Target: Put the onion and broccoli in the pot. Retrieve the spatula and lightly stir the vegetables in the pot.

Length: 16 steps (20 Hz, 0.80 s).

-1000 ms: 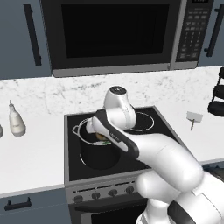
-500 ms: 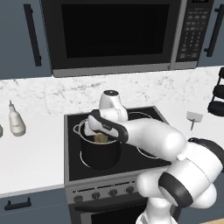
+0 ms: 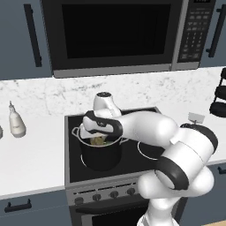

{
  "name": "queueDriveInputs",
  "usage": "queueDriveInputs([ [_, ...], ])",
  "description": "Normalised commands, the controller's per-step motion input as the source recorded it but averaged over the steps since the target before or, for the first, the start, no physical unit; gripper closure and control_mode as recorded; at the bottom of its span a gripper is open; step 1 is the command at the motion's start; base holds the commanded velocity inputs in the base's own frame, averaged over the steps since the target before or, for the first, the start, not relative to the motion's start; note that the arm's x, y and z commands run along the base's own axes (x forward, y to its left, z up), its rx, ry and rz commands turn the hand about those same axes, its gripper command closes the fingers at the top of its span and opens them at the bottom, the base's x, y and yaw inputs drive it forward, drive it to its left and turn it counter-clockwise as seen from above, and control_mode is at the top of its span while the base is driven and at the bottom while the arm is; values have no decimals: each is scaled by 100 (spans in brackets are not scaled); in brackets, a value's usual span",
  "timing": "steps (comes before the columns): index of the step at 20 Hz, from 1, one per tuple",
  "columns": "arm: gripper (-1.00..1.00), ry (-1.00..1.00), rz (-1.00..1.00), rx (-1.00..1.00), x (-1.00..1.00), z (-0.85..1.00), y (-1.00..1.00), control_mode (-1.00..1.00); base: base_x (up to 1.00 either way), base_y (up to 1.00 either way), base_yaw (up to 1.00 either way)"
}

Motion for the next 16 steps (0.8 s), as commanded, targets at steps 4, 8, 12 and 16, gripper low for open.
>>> queueDriveInputs([
  [4,-100,0,0,-3,0,-22,21,-100,0,0,0],
  [8,-100,0,0,-3,0,-10,6,-100,0,0,0],
  [12,-100,0,0,0,-1,0,-1,-100,0,0,0],
  [16,-100,0,0,0,-2,0,-11,-100,0,0,0],
])
